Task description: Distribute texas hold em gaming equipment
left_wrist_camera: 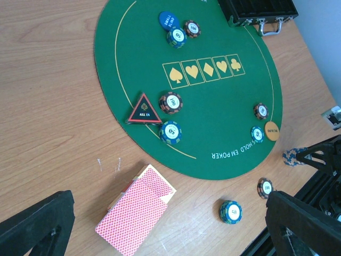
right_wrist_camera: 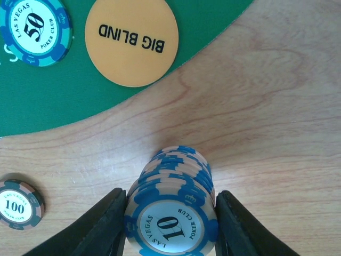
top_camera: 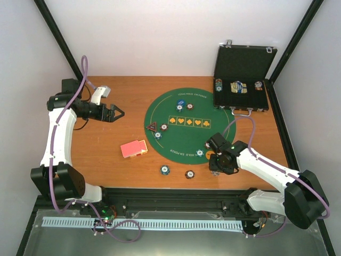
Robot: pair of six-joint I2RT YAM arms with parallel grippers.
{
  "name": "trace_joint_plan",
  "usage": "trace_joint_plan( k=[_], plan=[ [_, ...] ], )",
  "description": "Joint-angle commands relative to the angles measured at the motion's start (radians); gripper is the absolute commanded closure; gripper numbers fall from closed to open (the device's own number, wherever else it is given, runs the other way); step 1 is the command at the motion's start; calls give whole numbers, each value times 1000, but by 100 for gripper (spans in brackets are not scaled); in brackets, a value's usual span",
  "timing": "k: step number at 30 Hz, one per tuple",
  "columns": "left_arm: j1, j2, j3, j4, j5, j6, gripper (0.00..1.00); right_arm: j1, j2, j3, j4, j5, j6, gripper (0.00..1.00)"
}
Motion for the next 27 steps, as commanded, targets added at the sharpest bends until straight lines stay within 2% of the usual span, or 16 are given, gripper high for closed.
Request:
trace_joint_plan(
  k=[1, 8, 16, 18, 27],
  plan=[
    [5, -5, 39, -14, 9, 18, 0, 5, -16, -10, -24, 33, 4, 63],
    [4, -6, 42, -14, 9, 14, 0, 4, -49, 95, -112, 68, -14, 73],
    [5, -10, 45, -16, -7, 20, 0, 14, -20, 268, -152, 59, -58, 75],
    [5, -10, 48, -17, -8, 17, 0, 38, 29, 329, -153, 73, -70, 75],
    [5, -5, 49, -25, -14, 15, 0, 166, 436, 647, -44, 97, -161, 74]
  ],
)
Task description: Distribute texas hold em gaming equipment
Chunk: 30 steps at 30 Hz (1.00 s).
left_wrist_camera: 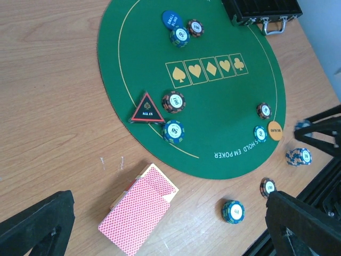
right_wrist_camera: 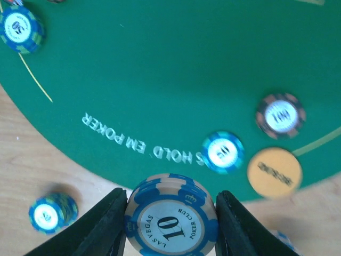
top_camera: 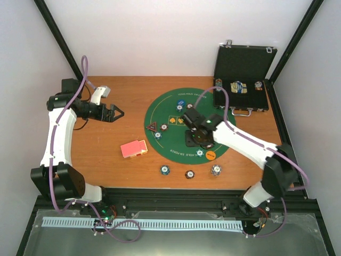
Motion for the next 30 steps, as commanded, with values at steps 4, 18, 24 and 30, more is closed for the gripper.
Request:
trace_joint_plan(
  k=[4, 18, 24, 30],
  plan=[
    [4, -7, 50, -26, -8, 14, 0, 51, 313, 216, 133, -21, -111, 73],
    [4, -11, 44, -27, -21, 26, 0, -15, 818, 844, -12, -26, -231, 71],
    [4, -19, 34, -26, -32, 36, 0, -21, 990, 1103, -69, -56, -265, 70],
    [4, -20, 32, -25, -24, 37, 0, -43, 1073, 1180, -43, -75, -260, 69]
  ],
)
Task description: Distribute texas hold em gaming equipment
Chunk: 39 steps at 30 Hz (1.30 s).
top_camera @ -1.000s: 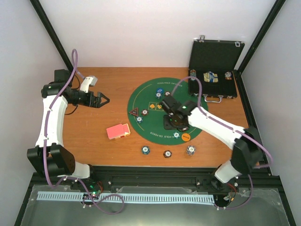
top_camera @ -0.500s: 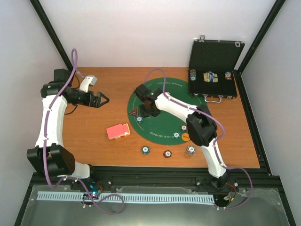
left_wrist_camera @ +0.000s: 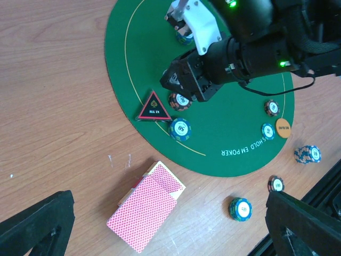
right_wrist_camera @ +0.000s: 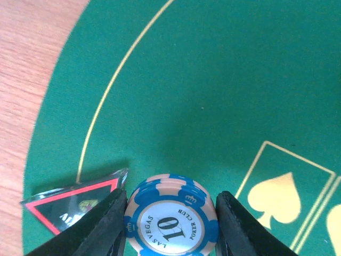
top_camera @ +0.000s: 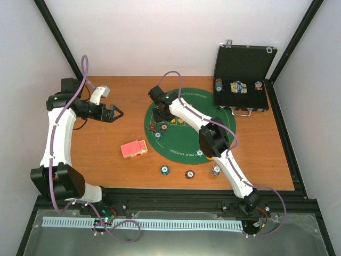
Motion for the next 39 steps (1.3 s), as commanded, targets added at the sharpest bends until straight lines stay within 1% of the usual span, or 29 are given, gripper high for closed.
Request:
trace_joint_plan(
  k=[1, 7, 16, 18, 19, 20, 21, 23, 25, 30, 32, 34, 35, 36, 39],
  plan=[
    [5, -18, 18, -12, 9, 18, 0, -17, 46, 46, -2, -22, -11, 69],
    [4, -13, 19, -13, 7, 27, 0, -38, 96, 108, 17, -37, -10, 67],
    [5, -6, 14, -8, 16, 31, 0, -39, 139, 104, 10, -85, -2, 64],
    [5, -8, 12, -7, 16, 30, 0, -39, 140, 102, 10, -85, -5, 59],
    [4, -7, 12, -8, 16, 31, 0, -39, 138, 104, 11, -84, -7, 54],
    [5, -9, 12, -7, 14, 32, 0, -39, 134, 107, 11, -81, -8, 51],
    [4, -9, 11, -6, 13, 32, 0, -40, 129, 113, 10, -78, -9, 44],
    [5, -9, 10, -7, 13, 32, 0, -42, 106, 124, 8, -66, -12, 35],
    [5, -9, 9, -8, 15, 32, 0, -47, 72, 128, 4, -54, -17, 31],
    [5, -17, 10, -13, 10, 35, 0, -62, -42, 112, -53, 6, -29, 26],
    [4, -19, 12, -17, 8, 39, 0, -61, -114, 42, -74, 33, -32, 23],
    [4, -24, 11, -20, 7, 41, 0, -56, -254, -122, -41, 66, -20, 20],
    [5, -25, 9, -21, 6, 42, 0, -54, -331, -286, -7, 77, -10, 18],
    [5, -29, 8, -22, 8, 43, 0, -52, -412, -414, 32, 85, 4, 17],
    [5, -35, 0, -25, 9, 50, 0, -48, -645, -758, 141, 90, 65, 13]
  ],
)
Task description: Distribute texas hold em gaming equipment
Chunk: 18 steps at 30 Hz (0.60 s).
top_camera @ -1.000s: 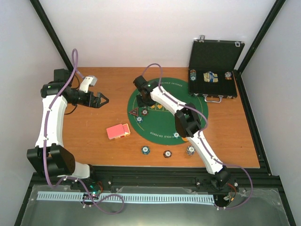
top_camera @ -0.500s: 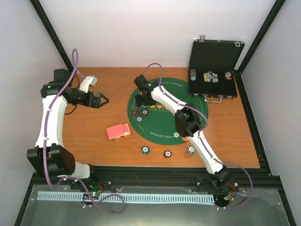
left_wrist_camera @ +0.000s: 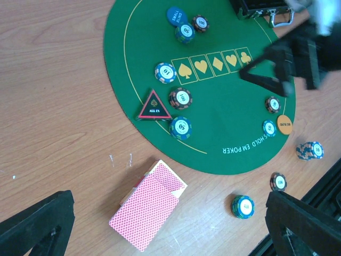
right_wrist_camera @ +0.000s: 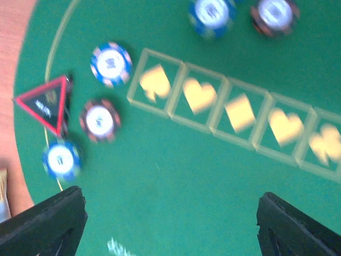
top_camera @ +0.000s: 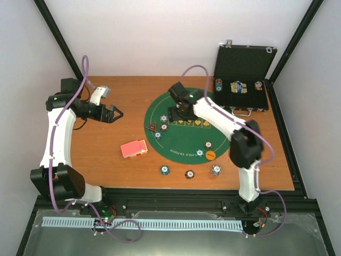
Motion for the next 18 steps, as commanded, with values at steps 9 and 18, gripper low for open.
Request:
trace_joint_plan(
  k=[9, 18],
  plan=[
    [5, -30, 1, -29, 18, 38, 0, 38, -757, -942, 102, 56, 263, 11],
    [4, -30, -21, -25, 39, 32, 0, 50, -1008, -1174, 47, 35, 373, 11]
  ],
)
